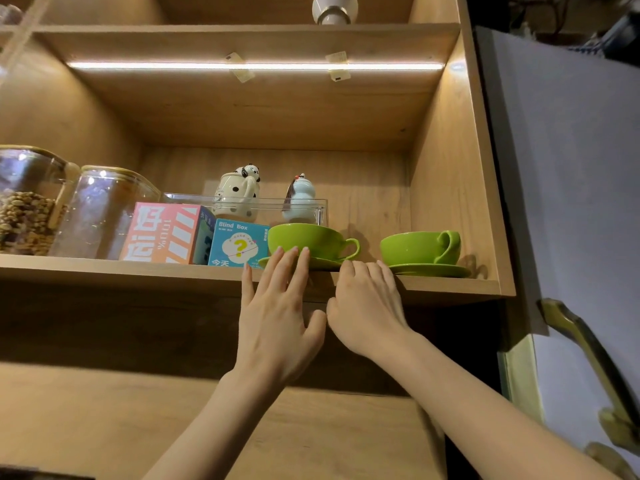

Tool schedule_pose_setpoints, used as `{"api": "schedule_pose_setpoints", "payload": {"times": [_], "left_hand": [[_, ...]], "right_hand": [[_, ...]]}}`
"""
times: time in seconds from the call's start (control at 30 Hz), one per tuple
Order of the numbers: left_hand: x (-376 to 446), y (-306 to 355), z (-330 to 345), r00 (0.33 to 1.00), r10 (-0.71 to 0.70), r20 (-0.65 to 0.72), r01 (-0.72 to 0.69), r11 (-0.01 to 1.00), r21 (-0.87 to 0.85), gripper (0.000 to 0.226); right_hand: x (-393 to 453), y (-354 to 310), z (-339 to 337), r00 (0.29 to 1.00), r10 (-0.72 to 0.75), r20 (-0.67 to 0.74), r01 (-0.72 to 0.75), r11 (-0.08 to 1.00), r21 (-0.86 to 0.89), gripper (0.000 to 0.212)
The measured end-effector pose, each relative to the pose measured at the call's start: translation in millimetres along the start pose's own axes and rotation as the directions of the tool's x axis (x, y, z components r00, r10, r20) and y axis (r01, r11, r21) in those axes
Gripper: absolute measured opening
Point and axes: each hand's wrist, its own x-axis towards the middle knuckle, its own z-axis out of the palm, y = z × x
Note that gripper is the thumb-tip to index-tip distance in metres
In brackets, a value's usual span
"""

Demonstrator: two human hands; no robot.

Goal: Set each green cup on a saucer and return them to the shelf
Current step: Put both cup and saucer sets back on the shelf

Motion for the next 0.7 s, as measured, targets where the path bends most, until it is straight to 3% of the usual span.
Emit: {"api": "schedule_pose_setpoints", "payload": {"times": [0.37,0.7], "left_hand": [[-2,-2,19,0.998,0.065,-0.003,-0.061,0.95,0.305,0.074],[-4,0,19,0.996,0.048,0.071,-0.069,0.94,0.334,0.079]], "right_hand": [[10,-5,-8,0.991,0.085,0.106,-0.087,0.996,0.015,0.035],[9,1,-2,0.997,0.042,0.066,-0.044,0.999,0.026,0.034]]}}
